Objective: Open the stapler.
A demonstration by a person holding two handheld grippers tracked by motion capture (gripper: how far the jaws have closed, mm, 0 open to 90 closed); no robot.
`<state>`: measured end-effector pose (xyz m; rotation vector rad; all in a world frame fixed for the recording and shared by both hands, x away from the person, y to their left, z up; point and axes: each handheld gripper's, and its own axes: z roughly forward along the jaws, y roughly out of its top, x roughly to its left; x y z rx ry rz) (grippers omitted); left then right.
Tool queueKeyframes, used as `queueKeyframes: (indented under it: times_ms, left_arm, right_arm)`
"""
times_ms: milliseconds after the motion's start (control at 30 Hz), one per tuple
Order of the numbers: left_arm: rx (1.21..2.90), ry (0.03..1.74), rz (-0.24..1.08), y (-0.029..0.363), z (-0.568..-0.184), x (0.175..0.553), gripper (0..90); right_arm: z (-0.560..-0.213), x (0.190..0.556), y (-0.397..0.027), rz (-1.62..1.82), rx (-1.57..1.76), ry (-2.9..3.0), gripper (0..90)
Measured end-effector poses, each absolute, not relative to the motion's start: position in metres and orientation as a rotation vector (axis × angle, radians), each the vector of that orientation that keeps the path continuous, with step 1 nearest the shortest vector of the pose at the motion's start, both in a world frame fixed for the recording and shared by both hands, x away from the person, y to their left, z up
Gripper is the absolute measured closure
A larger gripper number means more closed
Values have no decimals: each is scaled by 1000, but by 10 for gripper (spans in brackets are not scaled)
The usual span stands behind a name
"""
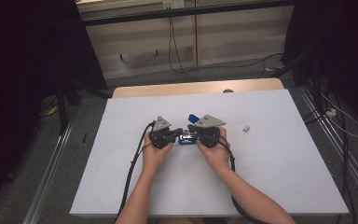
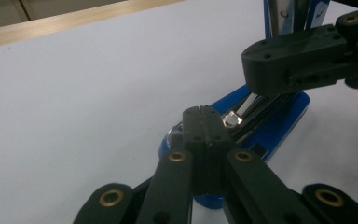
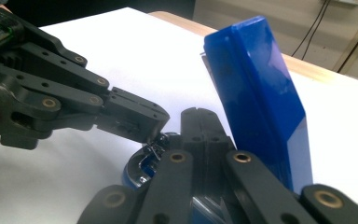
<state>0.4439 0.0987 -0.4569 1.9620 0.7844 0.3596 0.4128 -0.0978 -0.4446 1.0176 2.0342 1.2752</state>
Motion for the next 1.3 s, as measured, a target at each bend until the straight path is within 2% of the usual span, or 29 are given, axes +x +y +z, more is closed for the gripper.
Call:
queueKeyframes:
  times_ms: [433, 1300]
  left_arm:
    - [1964, 776, 371, 99, -457, 443, 900]
    - [1974, 775, 387, 97, -456, 442, 900]
  right_arm:
    - [-433, 406, -103, 1221, 1031, 1999, 900]
    - [-422, 396, -143, 1126, 1146, 1920, 900]
